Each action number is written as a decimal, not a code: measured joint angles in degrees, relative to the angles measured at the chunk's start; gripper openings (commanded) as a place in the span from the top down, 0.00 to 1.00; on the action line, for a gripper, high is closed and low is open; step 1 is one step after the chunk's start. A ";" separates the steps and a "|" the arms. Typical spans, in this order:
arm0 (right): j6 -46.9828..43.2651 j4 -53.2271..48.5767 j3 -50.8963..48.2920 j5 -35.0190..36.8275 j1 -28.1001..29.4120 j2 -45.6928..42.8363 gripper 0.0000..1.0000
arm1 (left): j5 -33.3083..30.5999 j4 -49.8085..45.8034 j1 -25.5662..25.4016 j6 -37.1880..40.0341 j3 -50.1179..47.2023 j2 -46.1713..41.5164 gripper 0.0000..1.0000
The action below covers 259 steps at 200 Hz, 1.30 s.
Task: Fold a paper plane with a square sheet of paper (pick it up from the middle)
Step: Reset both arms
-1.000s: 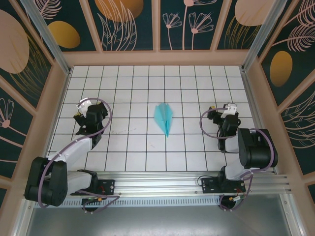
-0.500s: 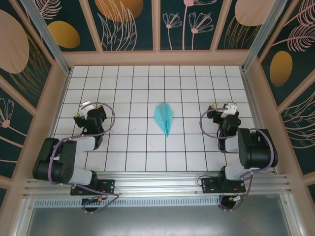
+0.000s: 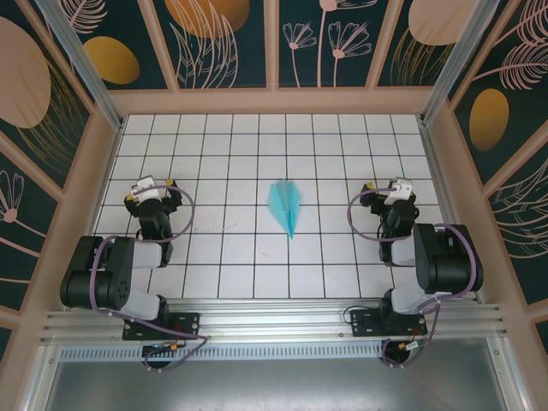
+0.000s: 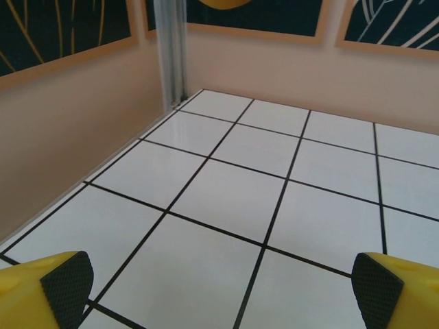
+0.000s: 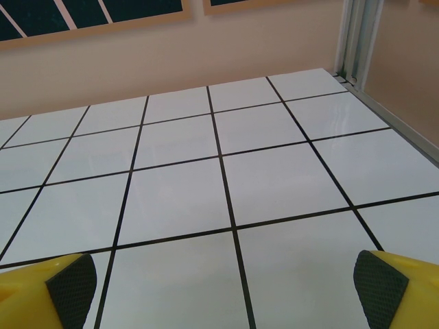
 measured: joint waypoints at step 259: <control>0.00 0.00 0.00 0.00 0.00 0.00 0.01 | 3.45 9.33 0.76 0.52 -3.37 2.25 0.02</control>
